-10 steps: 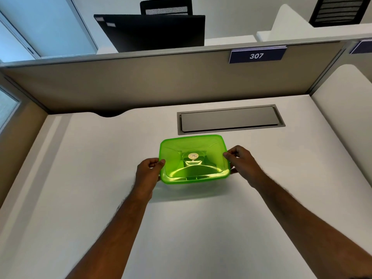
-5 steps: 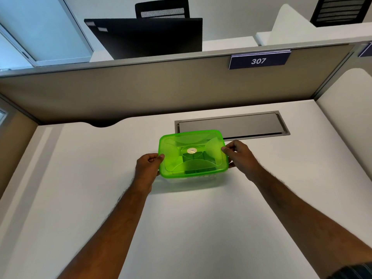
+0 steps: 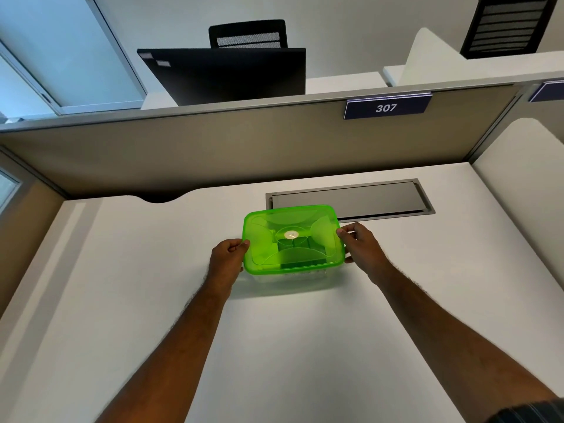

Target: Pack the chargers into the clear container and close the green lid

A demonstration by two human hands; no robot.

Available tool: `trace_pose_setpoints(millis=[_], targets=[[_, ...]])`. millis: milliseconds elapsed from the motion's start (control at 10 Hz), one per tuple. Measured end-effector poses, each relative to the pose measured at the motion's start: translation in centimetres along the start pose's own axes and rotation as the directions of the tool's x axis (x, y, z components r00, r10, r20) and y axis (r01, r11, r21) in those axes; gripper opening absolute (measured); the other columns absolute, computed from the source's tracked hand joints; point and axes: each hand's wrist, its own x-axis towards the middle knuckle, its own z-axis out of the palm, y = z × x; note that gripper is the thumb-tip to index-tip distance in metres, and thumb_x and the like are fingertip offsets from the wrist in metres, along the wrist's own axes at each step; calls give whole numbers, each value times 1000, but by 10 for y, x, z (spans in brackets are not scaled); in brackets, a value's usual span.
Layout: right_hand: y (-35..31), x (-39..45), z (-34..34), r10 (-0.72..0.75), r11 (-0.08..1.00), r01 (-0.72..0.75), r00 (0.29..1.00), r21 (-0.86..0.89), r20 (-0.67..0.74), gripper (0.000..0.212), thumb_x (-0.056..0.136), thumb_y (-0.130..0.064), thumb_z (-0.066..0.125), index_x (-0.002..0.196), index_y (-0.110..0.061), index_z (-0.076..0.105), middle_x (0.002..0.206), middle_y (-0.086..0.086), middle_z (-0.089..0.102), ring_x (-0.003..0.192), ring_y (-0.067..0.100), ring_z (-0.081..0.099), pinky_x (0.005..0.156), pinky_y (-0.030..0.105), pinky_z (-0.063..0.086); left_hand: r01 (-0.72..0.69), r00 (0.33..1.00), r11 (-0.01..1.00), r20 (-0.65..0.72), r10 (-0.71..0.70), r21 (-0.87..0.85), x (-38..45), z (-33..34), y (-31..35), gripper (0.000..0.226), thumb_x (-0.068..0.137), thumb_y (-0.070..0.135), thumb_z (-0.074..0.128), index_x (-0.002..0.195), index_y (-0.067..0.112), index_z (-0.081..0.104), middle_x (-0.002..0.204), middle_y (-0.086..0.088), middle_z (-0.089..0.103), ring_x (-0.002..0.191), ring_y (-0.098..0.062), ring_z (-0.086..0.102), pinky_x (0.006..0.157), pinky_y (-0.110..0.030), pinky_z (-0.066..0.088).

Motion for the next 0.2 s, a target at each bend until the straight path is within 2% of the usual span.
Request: trace_pose_setpoints(millis=[100,200], targets=[[4,-13,-1,-58,996,53,996,-78,-67,28,101,-38,59,110,-11,58,94,6,65,78,22,61,67,41,53,-148,988,980,-32,153,136,-16,-5,-3,24,96,28,65,109,9,69,108,-11,70,101,-28,65,86,-39,54],[9,-28,-3,-91,989,77,990,-128,-110,28,100,-38,58,111,-12,56,98,9,65,79,22,59,71,45,53,-216,972,949,-43,232,229,-30,-8,-11,23,97,27,62,111,9,68,111,-11,68,99,-25,62,84,-32,47]])
